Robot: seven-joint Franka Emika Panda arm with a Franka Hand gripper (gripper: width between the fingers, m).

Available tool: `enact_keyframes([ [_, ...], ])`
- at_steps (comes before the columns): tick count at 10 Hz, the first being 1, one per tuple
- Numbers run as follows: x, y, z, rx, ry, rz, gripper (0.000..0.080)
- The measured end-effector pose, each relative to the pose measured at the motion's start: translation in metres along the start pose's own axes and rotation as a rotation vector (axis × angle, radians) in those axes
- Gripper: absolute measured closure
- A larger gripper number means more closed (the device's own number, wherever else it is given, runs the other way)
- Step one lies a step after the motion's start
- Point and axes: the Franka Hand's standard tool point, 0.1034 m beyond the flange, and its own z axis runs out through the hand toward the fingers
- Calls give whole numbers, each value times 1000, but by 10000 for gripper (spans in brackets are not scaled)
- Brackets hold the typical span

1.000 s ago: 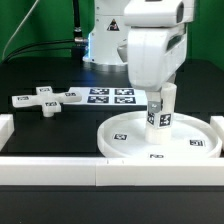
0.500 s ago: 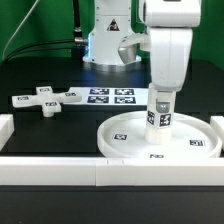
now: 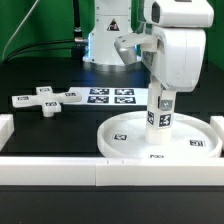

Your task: Assemble round table

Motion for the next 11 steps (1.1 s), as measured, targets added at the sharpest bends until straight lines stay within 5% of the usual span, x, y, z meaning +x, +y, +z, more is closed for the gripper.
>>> enact_keyframes([
  [7, 0, 0, 0, 0, 0, 175, 392],
  [9, -1, -6, 2, 34, -7, 384, 392],
  [11, -1, -7, 2, 37, -9, 527, 391],
])
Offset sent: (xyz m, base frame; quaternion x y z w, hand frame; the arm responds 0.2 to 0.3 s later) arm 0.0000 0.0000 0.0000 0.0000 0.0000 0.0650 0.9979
